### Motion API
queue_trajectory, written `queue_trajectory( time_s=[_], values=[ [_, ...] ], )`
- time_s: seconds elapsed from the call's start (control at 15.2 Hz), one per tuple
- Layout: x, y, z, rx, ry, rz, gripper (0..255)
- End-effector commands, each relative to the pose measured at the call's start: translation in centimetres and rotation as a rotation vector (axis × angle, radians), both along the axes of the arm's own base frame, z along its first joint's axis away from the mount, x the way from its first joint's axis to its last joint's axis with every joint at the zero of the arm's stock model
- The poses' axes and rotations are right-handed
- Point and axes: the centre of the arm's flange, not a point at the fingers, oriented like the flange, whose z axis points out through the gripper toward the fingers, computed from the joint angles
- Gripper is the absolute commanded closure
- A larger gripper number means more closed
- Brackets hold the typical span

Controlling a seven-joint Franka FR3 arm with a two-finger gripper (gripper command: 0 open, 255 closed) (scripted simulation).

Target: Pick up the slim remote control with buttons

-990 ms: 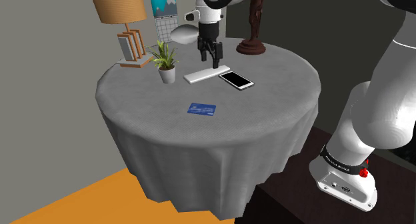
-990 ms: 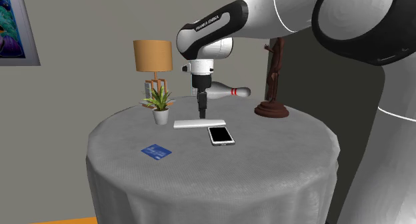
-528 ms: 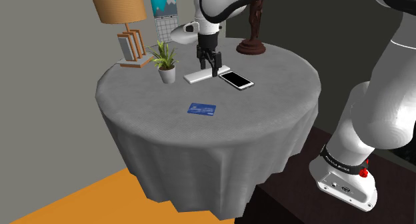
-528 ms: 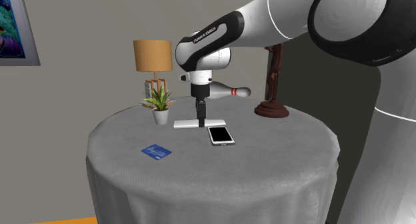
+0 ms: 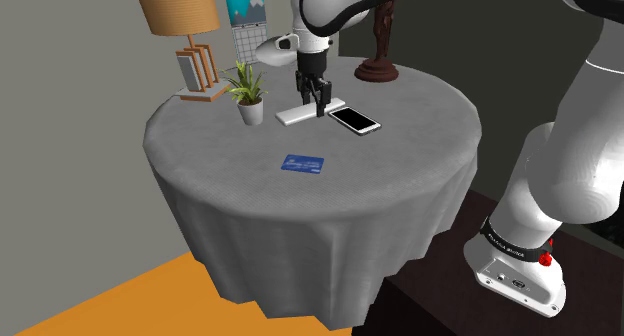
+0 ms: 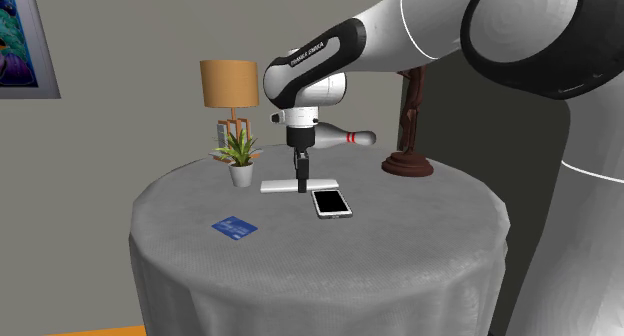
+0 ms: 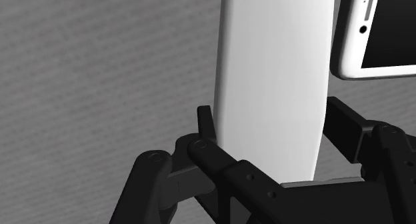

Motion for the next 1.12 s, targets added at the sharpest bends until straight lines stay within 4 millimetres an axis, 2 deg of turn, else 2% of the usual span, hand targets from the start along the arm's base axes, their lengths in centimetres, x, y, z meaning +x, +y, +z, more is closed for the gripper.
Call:
queue_trajectory(
  time_s=[0.0, 0.13, 1.06],
  values=[
    [0.0, 0.0, 0.0, 0.0, 0.0, 0.0, 255],
    [0.0, 0.1, -0.1, 0.0, 0.0, 0.0, 255],
    [0.0, 0.1, 7.3, 0.0, 0.0, 0.0, 255]
  ],
)
